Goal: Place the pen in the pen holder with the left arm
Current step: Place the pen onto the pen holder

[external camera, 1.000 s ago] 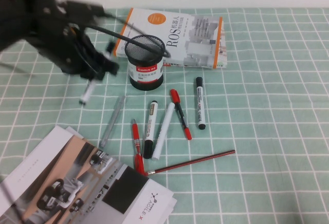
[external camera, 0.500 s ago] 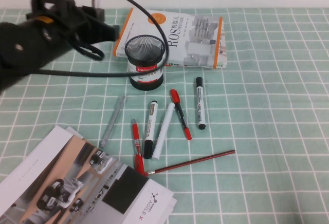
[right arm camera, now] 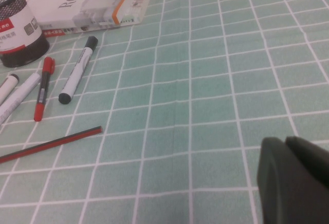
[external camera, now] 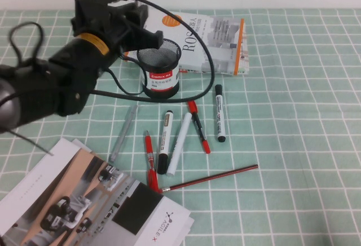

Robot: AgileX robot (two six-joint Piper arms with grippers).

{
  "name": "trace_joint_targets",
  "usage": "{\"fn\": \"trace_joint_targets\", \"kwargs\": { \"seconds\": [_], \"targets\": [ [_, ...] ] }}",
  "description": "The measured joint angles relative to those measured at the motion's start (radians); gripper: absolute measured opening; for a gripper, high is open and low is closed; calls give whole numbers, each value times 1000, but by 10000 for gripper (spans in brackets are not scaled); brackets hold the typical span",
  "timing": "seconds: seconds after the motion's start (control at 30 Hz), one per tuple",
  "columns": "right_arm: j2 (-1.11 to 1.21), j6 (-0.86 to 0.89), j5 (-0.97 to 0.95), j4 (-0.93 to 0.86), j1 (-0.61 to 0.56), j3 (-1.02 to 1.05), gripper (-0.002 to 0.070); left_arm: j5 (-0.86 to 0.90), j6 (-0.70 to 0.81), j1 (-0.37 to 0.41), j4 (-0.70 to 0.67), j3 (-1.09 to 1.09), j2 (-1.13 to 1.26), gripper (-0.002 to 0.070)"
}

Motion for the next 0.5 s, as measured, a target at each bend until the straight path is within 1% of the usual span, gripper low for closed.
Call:
{"fn": "trace_joint_targets", "kwargs": {
  "seconds": [0.07,0.17,0.3,0.5],
  "targets": [
    [0,0,0,0,0,0,-20,-85,-87,4,64,0,38,108],
    [0,0,0,0,0,0,-20,-160,-144,12,103,-4,102,108],
    [0,0,0,0,0,0,-20,-176,-177,27,124,-53,192,108],
    [0,0,0,0,0,0,-20,-168,-184,57,124,-143,285,108]
  ]
}}
